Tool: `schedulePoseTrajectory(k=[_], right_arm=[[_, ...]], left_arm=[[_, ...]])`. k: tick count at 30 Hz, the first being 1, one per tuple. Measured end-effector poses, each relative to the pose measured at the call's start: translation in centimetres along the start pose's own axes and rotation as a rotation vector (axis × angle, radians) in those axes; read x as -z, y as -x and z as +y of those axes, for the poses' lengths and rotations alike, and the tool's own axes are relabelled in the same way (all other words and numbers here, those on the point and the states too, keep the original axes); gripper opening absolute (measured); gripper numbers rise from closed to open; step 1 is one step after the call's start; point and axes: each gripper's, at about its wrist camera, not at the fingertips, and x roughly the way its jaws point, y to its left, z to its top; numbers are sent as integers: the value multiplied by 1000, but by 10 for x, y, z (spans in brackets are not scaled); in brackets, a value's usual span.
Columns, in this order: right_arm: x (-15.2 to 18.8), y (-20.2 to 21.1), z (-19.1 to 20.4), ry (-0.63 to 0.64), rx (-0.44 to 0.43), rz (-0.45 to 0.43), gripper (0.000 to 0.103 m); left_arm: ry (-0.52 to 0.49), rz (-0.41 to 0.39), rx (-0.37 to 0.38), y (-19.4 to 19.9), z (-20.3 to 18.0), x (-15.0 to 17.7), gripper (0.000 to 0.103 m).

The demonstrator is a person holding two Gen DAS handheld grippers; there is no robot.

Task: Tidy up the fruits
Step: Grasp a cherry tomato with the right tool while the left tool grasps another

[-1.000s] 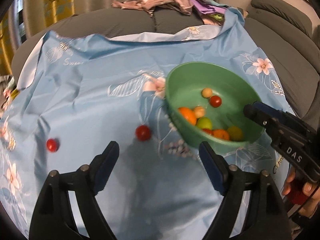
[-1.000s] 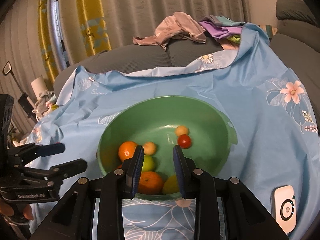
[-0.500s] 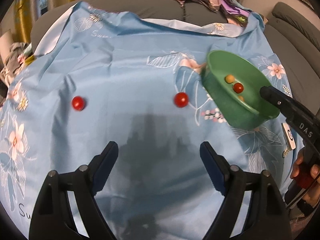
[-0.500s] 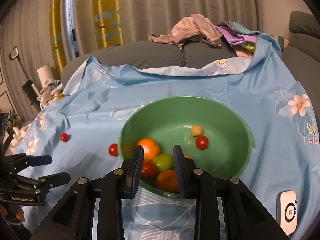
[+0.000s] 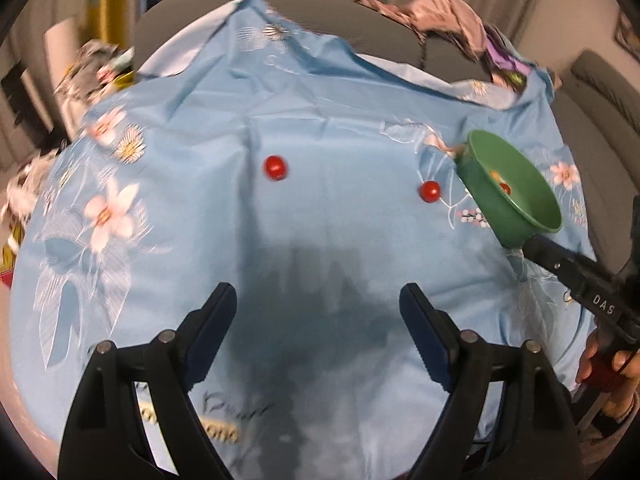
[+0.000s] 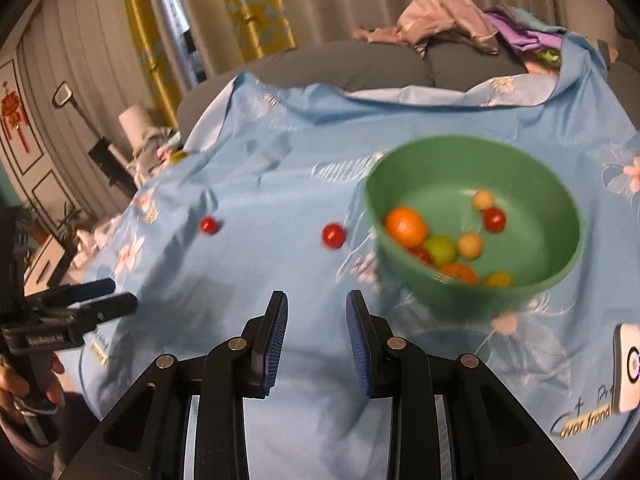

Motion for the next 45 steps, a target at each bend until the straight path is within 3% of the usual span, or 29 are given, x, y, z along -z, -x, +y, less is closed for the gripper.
schedulePoseTrajectory(k=[5,12,24,28,42,45], right_arm=[[-5,-3,17,11,-35,14,30],[-20,-44,23,26,22,102,30],[-53,-104,8,39,129,185,30],[-60,-117,11,72,139,199,30],[-86,-162,9,215,319,256,30],[-88,-163,1,200,295,279,30]], left_arm=[[21,-12,7,12,11,6,84],[4,8,54,-5,23,-12,84],[-1,28,60,-43,33,-56,84],[-5,36,60,-51,35,-64,84],[-14,78,83,-74,40,-77,84],[-18,75,91,-75,41,-79,84]])
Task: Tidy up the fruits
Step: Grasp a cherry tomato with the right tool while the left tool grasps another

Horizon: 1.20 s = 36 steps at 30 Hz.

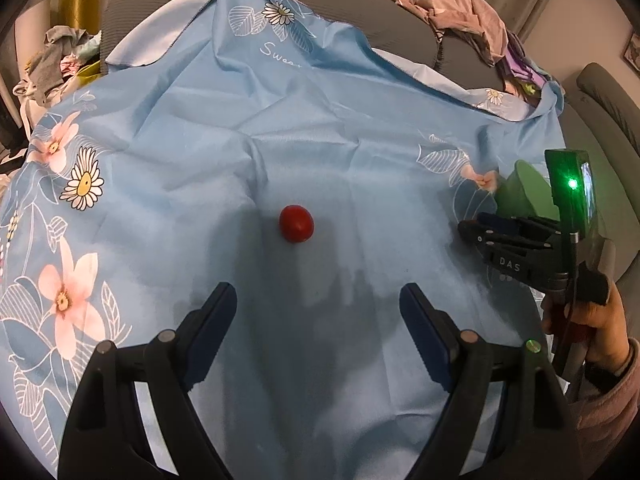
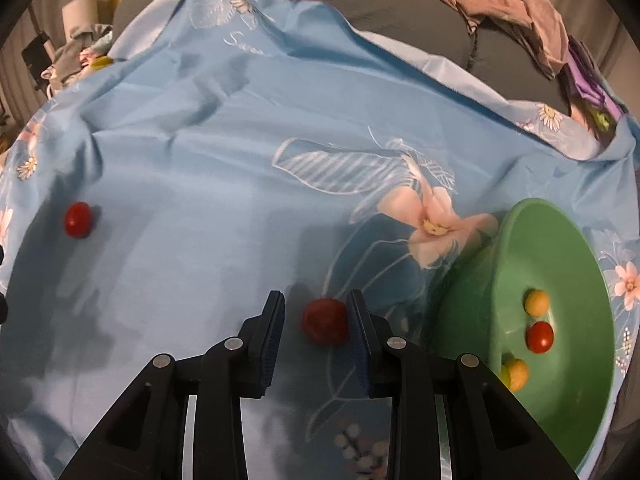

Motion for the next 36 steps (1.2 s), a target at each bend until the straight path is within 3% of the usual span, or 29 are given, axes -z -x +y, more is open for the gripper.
schedulePoseTrajectory(k=[13,21,25,27,33,36], right_arm=[[7,-13,-1,-45,-116,-4,28],[27,19,-2,-57,-257,-81,28],[34,32,-3,-60,-316,-113,28],[35,35,-4,-63,-339,-120,28],[37,39,-5,-53,-378,-142,28],[37,40,-5,-55,-390,-146,28]], left_arm=[[-9,0,-5,-11,-1,-12,83],[-61,-6,-33,-26,-14,-33,79],[-67,26,-52,-45,-14,-45,64],[-74,53,-96,-56,-12,-47,61],[-89,89,-117,-76,-9,-46,53],[-108,81,-149,-79,-10,-45,42]])
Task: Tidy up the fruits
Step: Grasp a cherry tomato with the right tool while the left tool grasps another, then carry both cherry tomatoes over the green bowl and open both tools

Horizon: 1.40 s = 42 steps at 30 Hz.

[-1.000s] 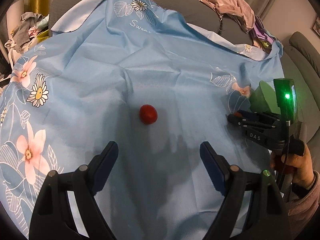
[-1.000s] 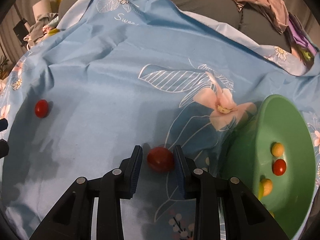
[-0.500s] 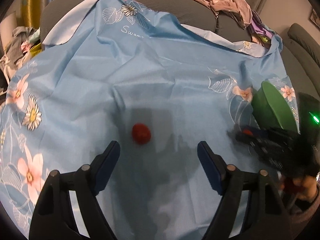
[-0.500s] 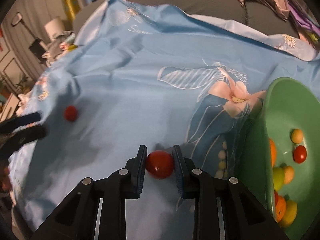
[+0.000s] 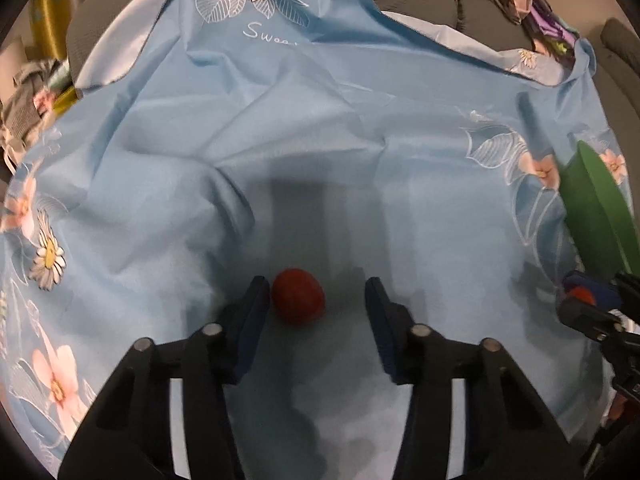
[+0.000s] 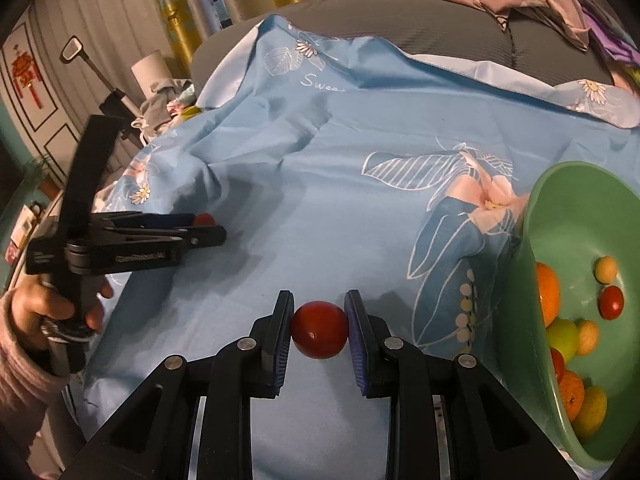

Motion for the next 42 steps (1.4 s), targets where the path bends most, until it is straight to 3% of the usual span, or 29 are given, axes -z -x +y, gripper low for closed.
schedulePoseTrajectory(k=[2,3,13,24,33,42], right_arm=[[1,1,1,1,-4,-2,28],[1,1,1,1,-4,-2,28],[5,3,-2,-28,-7,2,28],[13,19,1,-46,-15,-11,28],[20,45,1,-56,-10,-53,28],[28,73,-22,-94,22,-120,28]], left_arm=[[12,11,-2,-4,3,1,25],[7,4,-11,-4,4,2,24],[13,3,5,0,2,2,25],[-20,-42,33,49,-25,25,25],[-57,-72,67,78,-54,35,25],[-122,-93,103,88,-96,24,25]])
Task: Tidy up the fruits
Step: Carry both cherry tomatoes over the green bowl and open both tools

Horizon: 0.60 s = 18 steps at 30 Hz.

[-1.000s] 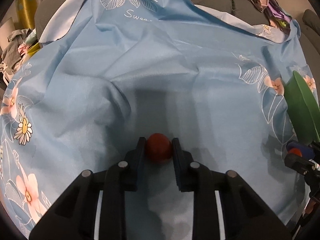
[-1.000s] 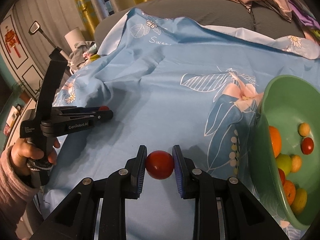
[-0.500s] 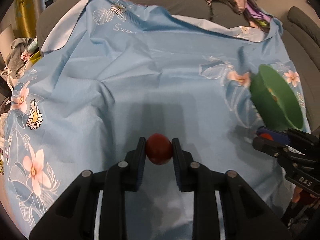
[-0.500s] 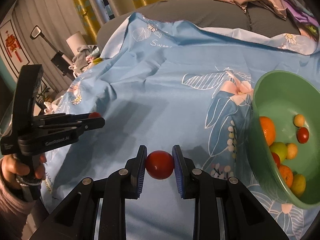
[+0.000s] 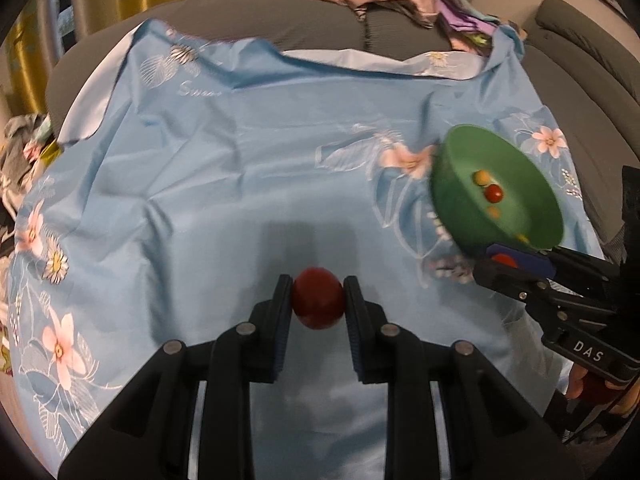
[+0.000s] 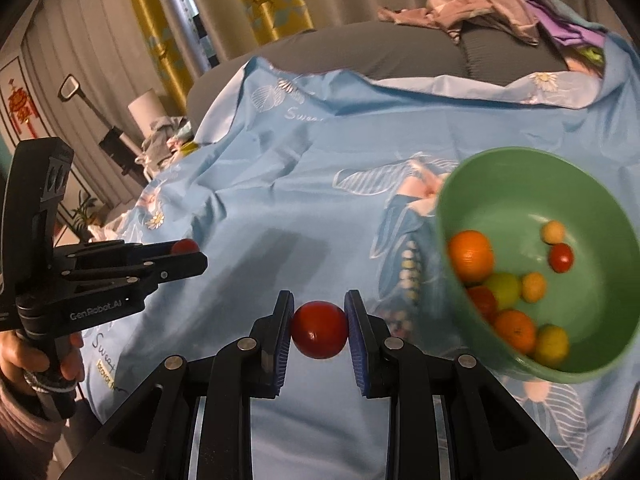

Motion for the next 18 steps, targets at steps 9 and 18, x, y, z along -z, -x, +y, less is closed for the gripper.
schedulePoseTrajectory(k=[9,18], right_arm=[[0,40,-47,-69,82,-74,28],[-5,57,-94,-132,180,-98,28]], left_arm=[[-93,-28,110,-10,-59,-30,25],[-180,3,217,-40,-122,-66,26]])
